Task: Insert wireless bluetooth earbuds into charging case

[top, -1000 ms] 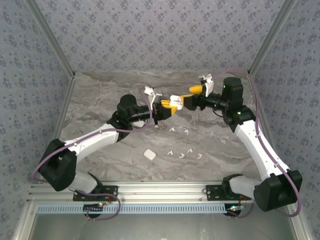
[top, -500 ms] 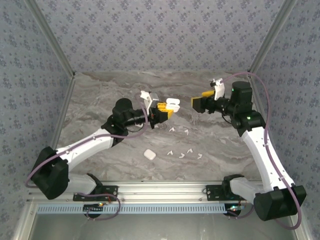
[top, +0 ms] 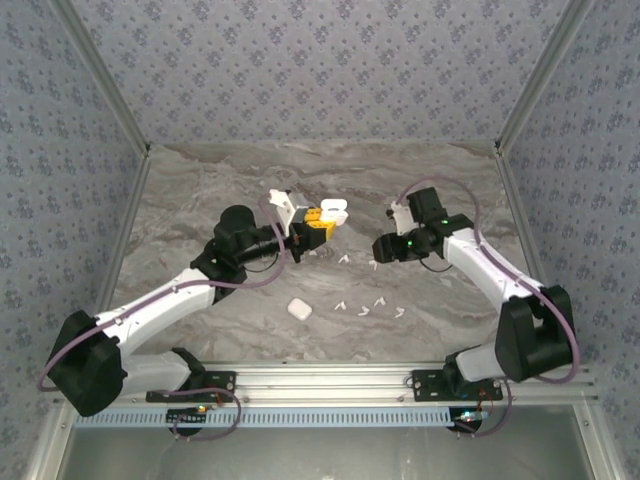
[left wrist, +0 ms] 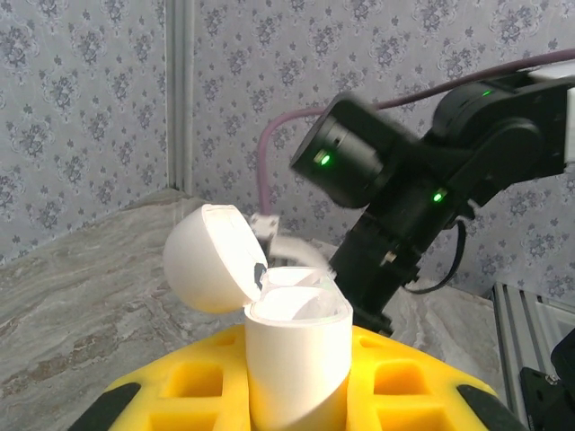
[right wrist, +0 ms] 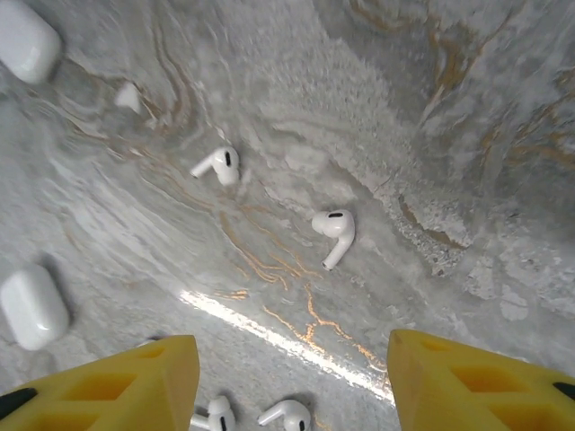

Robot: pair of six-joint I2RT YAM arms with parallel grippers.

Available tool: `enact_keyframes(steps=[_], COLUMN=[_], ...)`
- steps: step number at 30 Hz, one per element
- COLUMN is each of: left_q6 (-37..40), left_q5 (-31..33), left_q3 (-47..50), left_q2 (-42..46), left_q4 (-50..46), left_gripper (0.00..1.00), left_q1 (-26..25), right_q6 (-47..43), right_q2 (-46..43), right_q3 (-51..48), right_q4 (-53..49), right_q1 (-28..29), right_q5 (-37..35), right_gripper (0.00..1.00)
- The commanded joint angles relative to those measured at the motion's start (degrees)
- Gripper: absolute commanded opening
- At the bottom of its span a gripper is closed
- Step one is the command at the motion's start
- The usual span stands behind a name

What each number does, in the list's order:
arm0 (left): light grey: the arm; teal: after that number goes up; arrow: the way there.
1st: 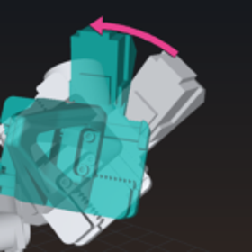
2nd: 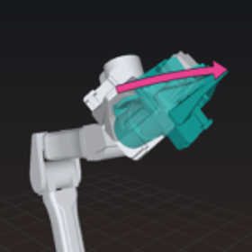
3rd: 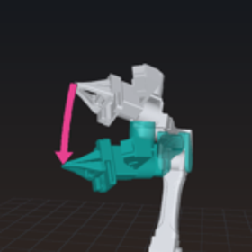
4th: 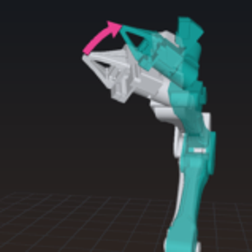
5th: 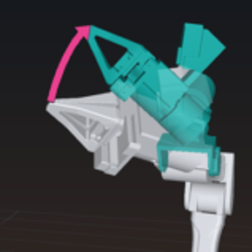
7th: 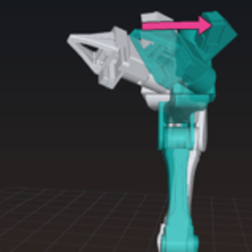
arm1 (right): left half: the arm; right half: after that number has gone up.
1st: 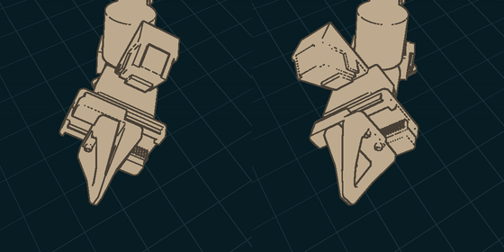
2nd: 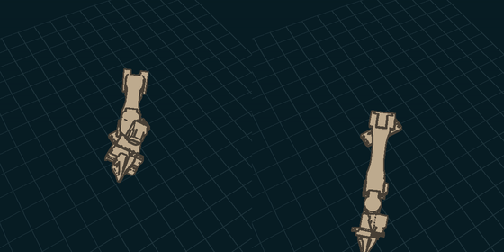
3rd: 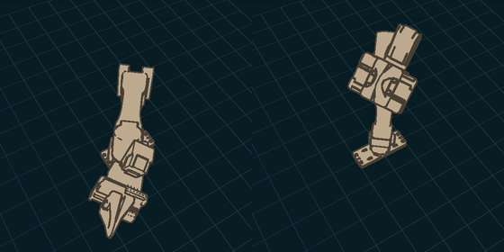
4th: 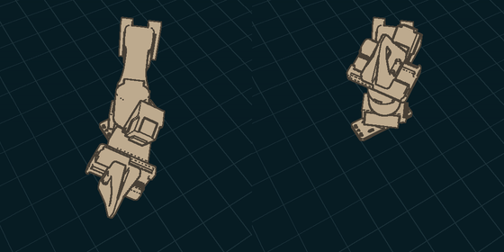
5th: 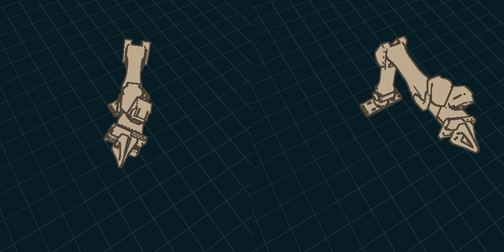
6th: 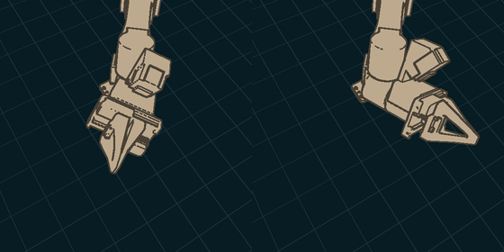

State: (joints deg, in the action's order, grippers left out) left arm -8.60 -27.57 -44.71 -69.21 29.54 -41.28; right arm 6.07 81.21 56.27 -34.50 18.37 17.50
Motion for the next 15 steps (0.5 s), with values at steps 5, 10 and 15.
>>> enact_keyframes(steps=[5, 10, 15], left_q6=[0.86, 0.95, 1.09], left_q5=[0.07, -0.03, 0.13], left_q3=[0.53, 0.57, 0.77], left_q2=[2.39, 2.83, 3.12], left_q4=[1.86, 1.33, 1.06], left_gripper=[0.0, 0.0, 0.0], left_q1=[-0.37, -0.34, -0.37], right_q6=[0.61, 0.62, 0.01], right_q2=[10.57, 15.67, 19.21], right_q3=[4.63, 6.26, 8.46], right_q4=[-0.7, -0.22, -0.2], right_q1=[3.46, 4.29, 4.93], right_q5=[-7.77, -9.2, -11.91], right_gripper=[0.54, 0.53, 0.52])
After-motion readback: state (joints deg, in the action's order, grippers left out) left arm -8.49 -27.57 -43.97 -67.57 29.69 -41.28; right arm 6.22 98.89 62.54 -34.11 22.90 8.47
